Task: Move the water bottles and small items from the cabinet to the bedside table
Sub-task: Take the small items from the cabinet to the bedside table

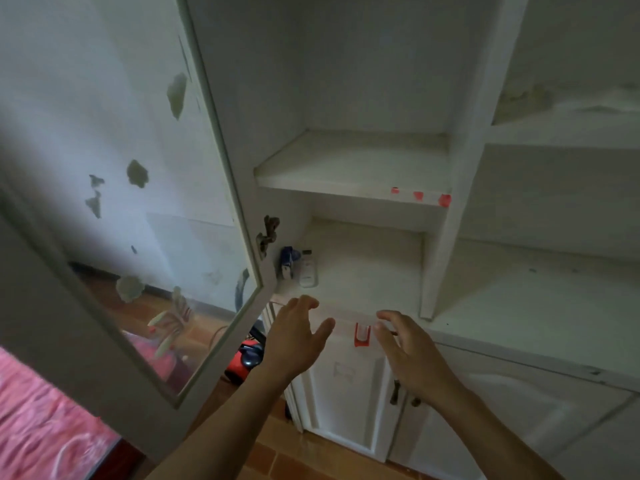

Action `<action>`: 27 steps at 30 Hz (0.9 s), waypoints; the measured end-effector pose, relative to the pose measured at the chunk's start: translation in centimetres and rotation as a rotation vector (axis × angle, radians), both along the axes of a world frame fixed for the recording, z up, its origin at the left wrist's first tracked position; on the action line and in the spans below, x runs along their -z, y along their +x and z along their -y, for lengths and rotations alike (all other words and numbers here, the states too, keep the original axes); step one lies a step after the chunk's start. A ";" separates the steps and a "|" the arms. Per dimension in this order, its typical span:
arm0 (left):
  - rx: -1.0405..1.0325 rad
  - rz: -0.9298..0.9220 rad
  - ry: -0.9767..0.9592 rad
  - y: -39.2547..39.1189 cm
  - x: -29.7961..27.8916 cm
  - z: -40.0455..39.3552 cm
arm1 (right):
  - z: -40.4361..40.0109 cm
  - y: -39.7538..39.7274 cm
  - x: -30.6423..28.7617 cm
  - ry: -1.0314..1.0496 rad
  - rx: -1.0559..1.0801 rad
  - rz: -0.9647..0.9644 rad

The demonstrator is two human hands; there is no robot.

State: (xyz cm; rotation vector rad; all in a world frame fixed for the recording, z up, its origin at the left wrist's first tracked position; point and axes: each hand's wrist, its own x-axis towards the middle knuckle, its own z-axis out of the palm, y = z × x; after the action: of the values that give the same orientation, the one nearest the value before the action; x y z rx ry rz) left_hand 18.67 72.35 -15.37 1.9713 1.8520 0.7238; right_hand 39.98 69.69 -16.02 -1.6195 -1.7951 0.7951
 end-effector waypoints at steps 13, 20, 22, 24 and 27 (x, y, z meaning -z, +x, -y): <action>-0.068 -0.209 -0.033 -0.1 2.1 -13.1 | -11.9 -2.2 -0.6 0.002 -0.063 0.154; -0.102 -0.454 -0.177 1.7 2.9 -16.8 | -15.7 -2.1 0.7 -0.023 -0.115 0.110; -0.123 -0.539 -0.236 2.1 3.0 -17.5 | -16.4 -1.9 1.0 -0.034 -0.138 0.102; -0.139 -0.602 -0.254 2.2 3.1 -18.2 | -17.0 -1.5 1.1 -0.030 -0.163 0.089; -0.164 -0.603 -0.250 2.2 3.6 -19.0 | -18.0 -0.8 1.3 -0.040 -0.184 0.073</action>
State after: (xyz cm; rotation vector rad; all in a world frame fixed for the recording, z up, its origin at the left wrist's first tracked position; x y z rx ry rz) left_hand 20.89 91.35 -18.95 2.0221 2.3171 -0.0961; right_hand 39.15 87.72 -17.33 -1.5418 -2.0137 0.8687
